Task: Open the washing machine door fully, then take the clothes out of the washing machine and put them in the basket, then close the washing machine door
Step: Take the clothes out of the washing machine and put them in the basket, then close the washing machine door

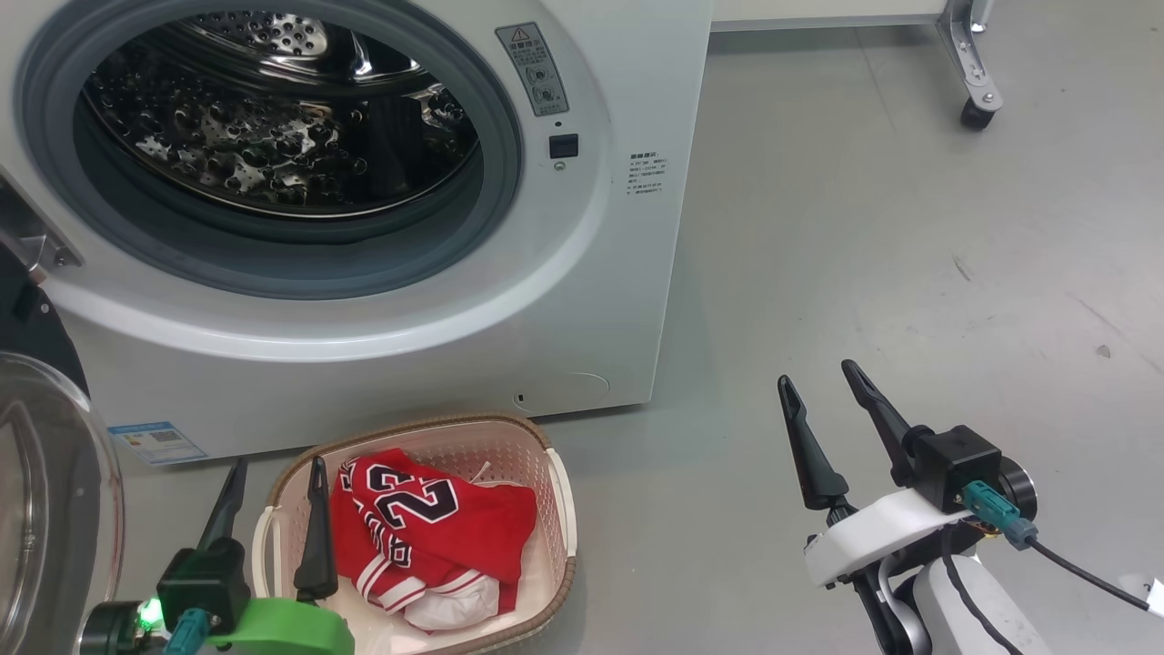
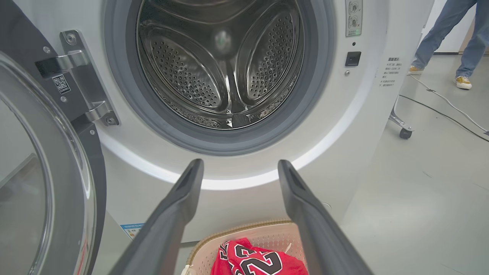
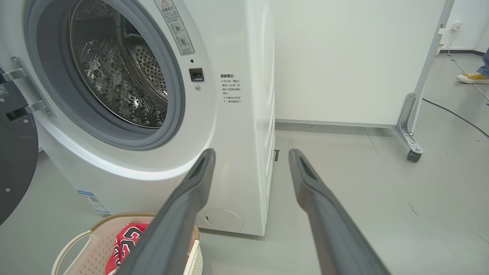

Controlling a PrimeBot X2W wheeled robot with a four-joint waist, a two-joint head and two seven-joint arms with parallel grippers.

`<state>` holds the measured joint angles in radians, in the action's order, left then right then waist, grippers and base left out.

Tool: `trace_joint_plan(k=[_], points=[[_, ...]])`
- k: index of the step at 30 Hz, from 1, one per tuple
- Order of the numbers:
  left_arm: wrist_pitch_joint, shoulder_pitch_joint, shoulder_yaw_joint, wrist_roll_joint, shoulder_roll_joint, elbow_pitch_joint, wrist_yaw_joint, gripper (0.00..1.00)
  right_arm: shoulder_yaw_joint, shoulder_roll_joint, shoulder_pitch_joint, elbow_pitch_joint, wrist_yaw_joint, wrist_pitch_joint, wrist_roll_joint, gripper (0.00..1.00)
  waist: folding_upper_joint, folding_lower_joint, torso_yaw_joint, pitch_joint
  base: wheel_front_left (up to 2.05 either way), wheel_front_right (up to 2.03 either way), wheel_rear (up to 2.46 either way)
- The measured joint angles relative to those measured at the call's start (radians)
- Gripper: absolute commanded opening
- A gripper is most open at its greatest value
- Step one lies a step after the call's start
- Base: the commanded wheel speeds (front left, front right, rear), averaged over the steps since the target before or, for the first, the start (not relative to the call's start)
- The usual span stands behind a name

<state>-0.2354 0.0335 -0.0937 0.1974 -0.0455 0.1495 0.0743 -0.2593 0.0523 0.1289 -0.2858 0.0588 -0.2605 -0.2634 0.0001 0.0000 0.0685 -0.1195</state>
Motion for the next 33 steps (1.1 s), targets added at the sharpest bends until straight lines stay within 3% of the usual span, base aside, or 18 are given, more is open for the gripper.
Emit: trace_joint_plan(k=[20,33], points=[[0.032,0.031,-0.004,-0.01,-0.001,-0.062,0.01,1.0,0.001,-0.002,-0.013,0.009,0.0,0.0,0.0,1.0,0.0,0.0,0.001,-0.01,0.0,0.02,-0.01],[0.047,0.034,-0.008,-0.031,-0.001,-0.081,0.013,1.0,0.001,-0.003,-0.013,0.009,0.0,0.0,0.0,1.0,0.0,0.0,0.0,-0.003,-0.29,0.54,-0.25]])
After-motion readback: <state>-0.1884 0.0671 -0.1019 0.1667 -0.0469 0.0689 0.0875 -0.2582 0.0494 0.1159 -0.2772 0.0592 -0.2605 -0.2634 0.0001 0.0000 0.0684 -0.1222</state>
